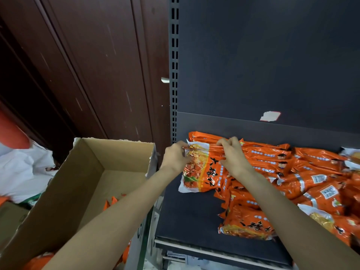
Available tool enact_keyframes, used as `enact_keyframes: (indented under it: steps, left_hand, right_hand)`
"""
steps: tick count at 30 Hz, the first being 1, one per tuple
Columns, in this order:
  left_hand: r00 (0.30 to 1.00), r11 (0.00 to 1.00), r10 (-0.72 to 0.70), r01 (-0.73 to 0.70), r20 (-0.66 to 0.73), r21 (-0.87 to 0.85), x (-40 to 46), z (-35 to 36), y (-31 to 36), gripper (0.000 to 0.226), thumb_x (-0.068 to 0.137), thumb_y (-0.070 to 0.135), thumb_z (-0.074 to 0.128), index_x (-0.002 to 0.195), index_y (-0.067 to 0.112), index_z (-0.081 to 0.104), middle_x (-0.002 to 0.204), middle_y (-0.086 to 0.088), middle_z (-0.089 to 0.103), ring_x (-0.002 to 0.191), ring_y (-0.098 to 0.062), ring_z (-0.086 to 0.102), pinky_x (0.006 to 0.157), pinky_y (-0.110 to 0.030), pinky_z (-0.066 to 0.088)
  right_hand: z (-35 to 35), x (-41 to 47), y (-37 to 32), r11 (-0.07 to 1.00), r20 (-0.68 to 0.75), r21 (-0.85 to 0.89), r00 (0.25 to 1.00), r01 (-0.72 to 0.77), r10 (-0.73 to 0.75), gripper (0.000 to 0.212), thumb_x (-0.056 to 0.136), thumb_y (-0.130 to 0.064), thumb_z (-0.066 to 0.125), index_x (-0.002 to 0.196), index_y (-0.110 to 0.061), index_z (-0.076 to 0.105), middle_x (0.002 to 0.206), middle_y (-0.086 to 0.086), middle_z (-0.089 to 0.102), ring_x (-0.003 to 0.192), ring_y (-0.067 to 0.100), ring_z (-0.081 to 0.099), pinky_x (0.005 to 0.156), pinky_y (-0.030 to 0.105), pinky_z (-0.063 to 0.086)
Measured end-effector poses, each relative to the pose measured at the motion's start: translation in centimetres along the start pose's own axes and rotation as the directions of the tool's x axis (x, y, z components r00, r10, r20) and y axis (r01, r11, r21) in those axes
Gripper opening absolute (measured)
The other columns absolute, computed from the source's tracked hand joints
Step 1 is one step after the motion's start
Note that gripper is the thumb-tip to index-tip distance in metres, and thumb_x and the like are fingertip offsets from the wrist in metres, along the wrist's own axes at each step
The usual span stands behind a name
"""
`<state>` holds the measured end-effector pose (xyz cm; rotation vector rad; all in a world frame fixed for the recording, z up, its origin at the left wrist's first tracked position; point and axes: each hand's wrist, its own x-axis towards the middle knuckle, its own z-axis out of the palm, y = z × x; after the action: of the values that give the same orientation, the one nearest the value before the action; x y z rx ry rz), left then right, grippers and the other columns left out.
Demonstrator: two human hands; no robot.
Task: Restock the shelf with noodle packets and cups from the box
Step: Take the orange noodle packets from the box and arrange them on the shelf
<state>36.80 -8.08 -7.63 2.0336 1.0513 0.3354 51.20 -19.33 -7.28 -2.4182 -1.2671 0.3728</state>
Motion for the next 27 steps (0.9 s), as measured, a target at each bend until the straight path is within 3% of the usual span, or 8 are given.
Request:
enact_keyframes:
  steps: [3, 6, 9, 13, 17, 21, 24, 27]
  left_hand:
    - [0.996, 0.998, 0.066, -0.064, -0.052, 0.028, -0.7, 0.1, 0.1, 0.037, 0.087, 0.013, 0.065, 0.123, 0.014, 0.059, 0.114, -0.007, 0.064, 0.100, -0.016, 0.059, 0.079, -0.020, 0.044]
    - [0.998, 0.998, 0.051, -0.052, 0.035, 0.039, -1.1, 0.0, 0.2, 0.044, 0.086, 0.015, 0.067, 0.128, 0.016, 0.054, 0.119, -0.007, 0.061, 0.103, -0.021, 0.061, 0.081, -0.027, 0.049]
    - [0.995, 0.992, 0.075, -0.082, 0.072, 0.100, -1.6, -0.7, 0.0, 0.048, 0.086, 0.019, 0.067, 0.131, 0.019, 0.049, 0.122, -0.009, 0.059, 0.105, -0.024, 0.059, 0.086, -0.037, 0.052]
    - [0.984, 0.960, 0.178, -0.179, 0.022, 0.215, -3.5, -3.2, -1.0, 0.042, 0.090, 0.024, 0.060, 0.129, 0.022, 0.047, 0.122, -0.006, 0.054, 0.108, -0.025, 0.057, 0.087, -0.039, 0.050]
    - [0.968, 0.938, 0.246, -0.223, -0.055, 0.266, -6.2, -7.1, -3.8, 0.035, 0.091, 0.027, 0.057, 0.125, 0.023, 0.050, 0.115, -0.003, 0.058, 0.103, -0.025, 0.058, 0.082, -0.037, 0.050]
    - [0.966, 0.943, 0.246, -0.218, -0.083, 0.252, -8.5, -11.0, -8.2, 0.032, 0.090, 0.025, 0.058, 0.121, 0.020, 0.056, 0.119, -0.002, 0.057, 0.110, -0.022, 0.055, 0.090, -0.038, 0.047]
    - [0.975, 0.956, 0.206, -0.182, -0.083, 0.231, -9.6, -13.7, -11.7, 0.028, 0.089, 0.024, 0.059, 0.117, 0.018, 0.058, 0.113, -0.001, 0.057, 0.102, -0.018, 0.058, 0.087, -0.036, 0.049]
    - [0.991, 0.979, 0.128, -0.120, -0.035, 0.163, -10.1, -15.3, -15.3, 0.026, 0.089, 0.018, 0.060, 0.115, 0.016, 0.060, 0.112, -0.003, 0.061, 0.101, -0.018, 0.060, 0.088, -0.031, 0.049]
  right_hand:
    - [0.3, -0.5, 0.3, 0.998, -0.050, -0.067, 0.999, 0.003, -0.006, 0.055, 0.080, 0.010, 0.062, 0.124, -0.017, 0.042, 0.117, 0.004, 0.032, 0.116, 0.021, 0.039, 0.088, 0.032, 0.051]
    - [0.1, -0.8, -0.2, 0.983, -0.059, -0.186, 0.998, 0.013, -0.024, 0.061, 0.080, -0.002, 0.068, 0.132, -0.019, 0.040, 0.126, 0.006, 0.036, 0.123, 0.023, 0.033, 0.102, 0.031, 0.039]
    - [-0.2, -1.6, -1.8, 0.981, -0.088, -0.183, 0.993, 0.059, -0.076, 0.065, 0.082, -0.015, 0.070, 0.138, -0.021, 0.038, 0.135, 0.004, 0.034, 0.129, 0.021, 0.027, 0.106, 0.032, 0.034]
    - [0.0, -3.4, -5.0, 0.977, -0.215, -0.150, 0.960, 0.150, -0.181, 0.050, 0.087, -0.014, 0.063, 0.133, -0.018, 0.046, 0.132, 0.002, 0.040, 0.127, 0.019, 0.031, 0.103, 0.031, 0.036]
    - [2.1, -5.3, -9.4, 0.978, -0.154, 0.020, 0.967, 0.209, -0.204, 0.042, 0.086, -0.010, 0.060, 0.127, -0.016, 0.053, 0.127, 0.004, 0.047, 0.125, 0.021, 0.038, 0.102, 0.026, 0.030]
    - [5.8, -7.0, -14.0, 0.970, -0.077, 0.099, 0.974, 0.221, -0.214, 0.037, 0.088, -0.013, 0.060, 0.124, -0.016, 0.054, 0.127, 0.005, 0.050, 0.126, 0.020, 0.041, 0.103, 0.026, 0.031]
    - [9.1, -8.2, -17.1, 0.979, 0.003, 0.106, 0.984, 0.175, -0.176, 0.041, 0.090, -0.017, 0.059, 0.130, -0.018, 0.050, 0.127, 0.005, 0.048, 0.124, 0.021, 0.043, 0.099, 0.031, 0.039]
    - [12.4, -9.4, -19.1, 0.989, 0.095, 0.110, 0.989, 0.102, -0.113, 0.046, 0.091, -0.020, 0.059, 0.135, -0.017, 0.046, 0.133, 0.005, 0.043, 0.129, 0.022, 0.037, 0.101, 0.030, 0.035]
